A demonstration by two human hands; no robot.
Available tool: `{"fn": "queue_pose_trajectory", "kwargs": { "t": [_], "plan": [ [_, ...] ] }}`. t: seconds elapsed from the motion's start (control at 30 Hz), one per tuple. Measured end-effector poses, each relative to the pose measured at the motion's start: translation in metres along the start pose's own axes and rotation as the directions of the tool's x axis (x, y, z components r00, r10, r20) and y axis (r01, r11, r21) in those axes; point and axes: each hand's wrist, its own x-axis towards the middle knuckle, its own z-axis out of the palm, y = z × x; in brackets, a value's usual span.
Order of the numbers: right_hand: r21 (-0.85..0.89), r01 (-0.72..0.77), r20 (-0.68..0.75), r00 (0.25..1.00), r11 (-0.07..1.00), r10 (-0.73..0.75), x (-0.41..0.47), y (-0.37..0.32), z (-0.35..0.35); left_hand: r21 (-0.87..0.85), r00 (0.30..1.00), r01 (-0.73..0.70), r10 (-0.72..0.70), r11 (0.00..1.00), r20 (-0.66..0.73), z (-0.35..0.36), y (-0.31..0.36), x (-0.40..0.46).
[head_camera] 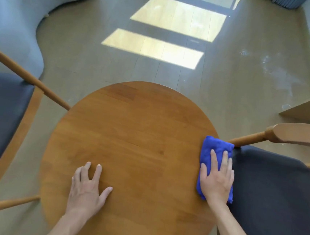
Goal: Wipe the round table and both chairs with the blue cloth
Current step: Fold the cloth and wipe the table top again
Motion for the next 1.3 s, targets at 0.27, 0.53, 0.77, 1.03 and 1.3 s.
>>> {"fn": "queue_pose_trajectory", "kwargs": {
  "t": [0.27,0.53,0.77,1.03,1.3],
  "plan": [
    [0.095,-0.231,-0.041,0.971,0.968,0.235,-0.037,-0.043,0.004,-0.061,0.995,-0.06,0.055,0.996,-0.078,0.006,-0.012,-0.005],
    [0.075,-0.093,-0.024,0.995,0.993,0.095,-0.093,-0.178,0.032,-0.015,0.926,-0.363,0.358,0.932,-0.12,0.022,-0.066,-0.021],
    [0.177,0.283,0.045,0.954,0.943,-0.295,-0.112,-0.348,0.05,-0.056,0.835,-0.519,0.492,0.853,-0.247,0.039,-0.121,-0.043],
    [0.322,0.673,0.111,0.672,0.666,-0.733,-0.154,-0.413,0.062,0.002,0.735,-0.564,0.504,0.826,-0.453,0.049,-0.131,-0.036],
    [0.264,0.583,0.058,0.786,0.769,-0.616,-0.118,-0.317,0.049,0.029,0.786,-0.536,0.511,0.844,-0.348,0.046,-0.114,-0.039]
  ]
}}
